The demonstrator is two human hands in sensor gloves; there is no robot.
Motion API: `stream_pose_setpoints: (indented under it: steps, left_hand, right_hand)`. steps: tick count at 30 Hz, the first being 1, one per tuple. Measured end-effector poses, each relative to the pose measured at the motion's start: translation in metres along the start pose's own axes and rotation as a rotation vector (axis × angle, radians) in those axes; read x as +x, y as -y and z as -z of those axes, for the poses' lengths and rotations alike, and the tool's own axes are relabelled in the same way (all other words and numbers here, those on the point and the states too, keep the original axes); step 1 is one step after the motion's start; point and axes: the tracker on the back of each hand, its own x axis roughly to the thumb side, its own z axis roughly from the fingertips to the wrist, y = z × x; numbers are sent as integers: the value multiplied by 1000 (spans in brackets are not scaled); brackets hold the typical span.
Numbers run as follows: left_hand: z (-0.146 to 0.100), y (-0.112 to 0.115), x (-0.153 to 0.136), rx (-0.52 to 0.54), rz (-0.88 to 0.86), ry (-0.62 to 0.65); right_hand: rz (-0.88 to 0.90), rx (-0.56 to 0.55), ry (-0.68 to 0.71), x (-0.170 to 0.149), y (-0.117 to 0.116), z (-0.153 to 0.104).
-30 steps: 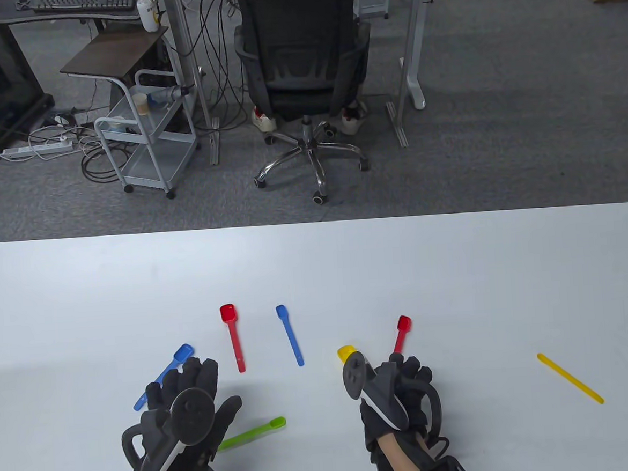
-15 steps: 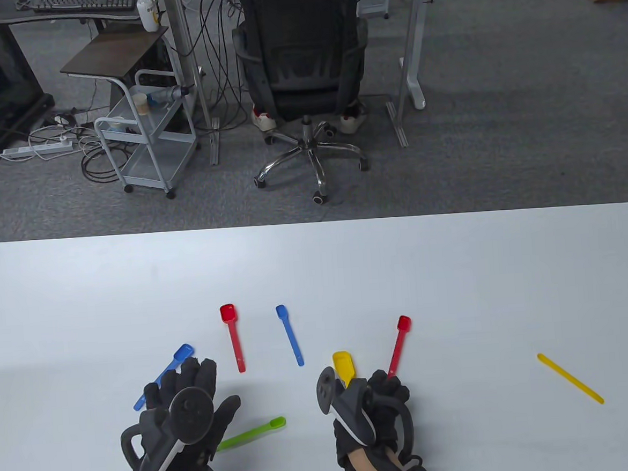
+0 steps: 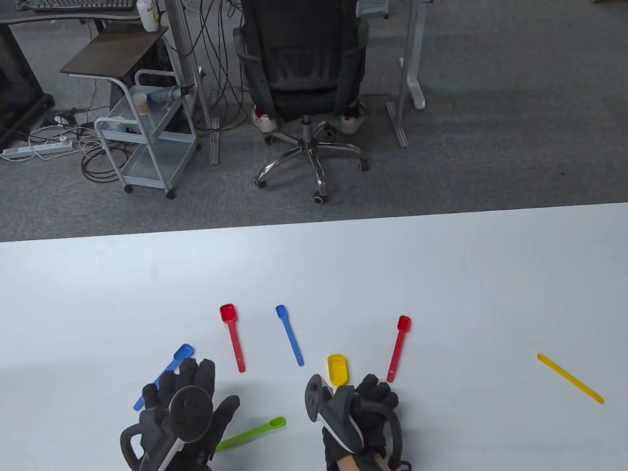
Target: Nest measuring spoons
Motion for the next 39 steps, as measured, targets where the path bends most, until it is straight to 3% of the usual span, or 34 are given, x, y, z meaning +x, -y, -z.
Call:
stream_pose_setpoints:
  steps: [10, 18, 28, 39]
  left_hand:
    - [1, 0, 0, 0, 0, -1]
    - [0, 1, 0, 4, 3, 0]
    - [0, 3, 1, 4, 6, 1]
    - [0, 5, 3, 5, 21, 1]
  right_hand:
    - [30, -13, 27, -10, 16, -1]
    - [55, -66, 25, -39, 35, 5]
    - [92, -106, -40, -106, 49, 20]
    - [111, -123, -119, -177, 38, 31]
